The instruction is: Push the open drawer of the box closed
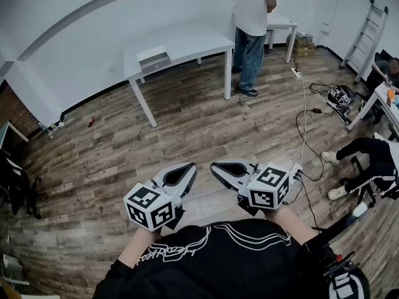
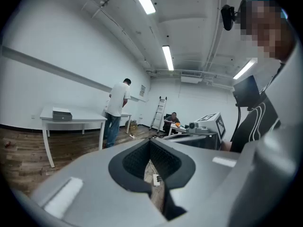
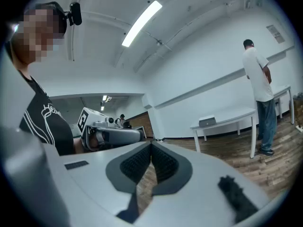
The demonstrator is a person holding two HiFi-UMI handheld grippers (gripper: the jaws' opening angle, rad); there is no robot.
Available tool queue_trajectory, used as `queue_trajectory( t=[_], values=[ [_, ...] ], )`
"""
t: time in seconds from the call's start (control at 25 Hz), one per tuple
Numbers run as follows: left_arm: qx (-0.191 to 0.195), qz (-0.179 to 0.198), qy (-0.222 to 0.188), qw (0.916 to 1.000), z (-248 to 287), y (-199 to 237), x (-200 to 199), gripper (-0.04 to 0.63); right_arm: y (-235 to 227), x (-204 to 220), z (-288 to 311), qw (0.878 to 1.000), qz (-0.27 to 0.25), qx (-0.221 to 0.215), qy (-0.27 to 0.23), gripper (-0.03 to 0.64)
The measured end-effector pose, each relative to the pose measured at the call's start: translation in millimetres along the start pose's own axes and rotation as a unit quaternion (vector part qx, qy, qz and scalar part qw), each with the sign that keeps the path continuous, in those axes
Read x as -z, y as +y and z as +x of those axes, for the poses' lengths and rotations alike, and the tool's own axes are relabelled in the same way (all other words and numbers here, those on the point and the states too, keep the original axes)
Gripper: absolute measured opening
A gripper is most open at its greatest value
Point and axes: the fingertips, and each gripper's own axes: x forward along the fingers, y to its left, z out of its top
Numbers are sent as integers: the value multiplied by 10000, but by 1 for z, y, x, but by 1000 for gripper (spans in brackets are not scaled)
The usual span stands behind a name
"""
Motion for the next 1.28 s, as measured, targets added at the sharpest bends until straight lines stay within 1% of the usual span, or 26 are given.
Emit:
queue_trajectory(
  t=[0.16,0.32,0.52,0.64,0.8,0.96,1.16,1.28],
  values=[
    [-37,20,2,10000,1,1,-1,8,-2,-2,-1,10000,-51,-25,-39,9],
    [-143,-27,58,9999,9,12,2,8,-17,-2,4,10000,-78,-6,-32,9],
    [-226,-143,157,9995,23,37,14,8,-40,10,20,10000,-33,-13,70,9],
    [-249,-250,180,9992,40,63,24,8,-66,22,32,9999,69,80,118,9],
    [-137,-484,300,9983,83,121,16,8,-127,17,62,9988,297,289,271,9],
    [-28,-466,402,9981,135,180,8,8,-198,11,94,9975,424,459,316,9],
    [-208,-537,466,9973,184,290,-22,8,-290,-25,172,9973,494,446,315,9],
    [-385,-534,383,9971,204,351,-45,8,-332,-53,219,9983,290,373,343,9]
  ],
)
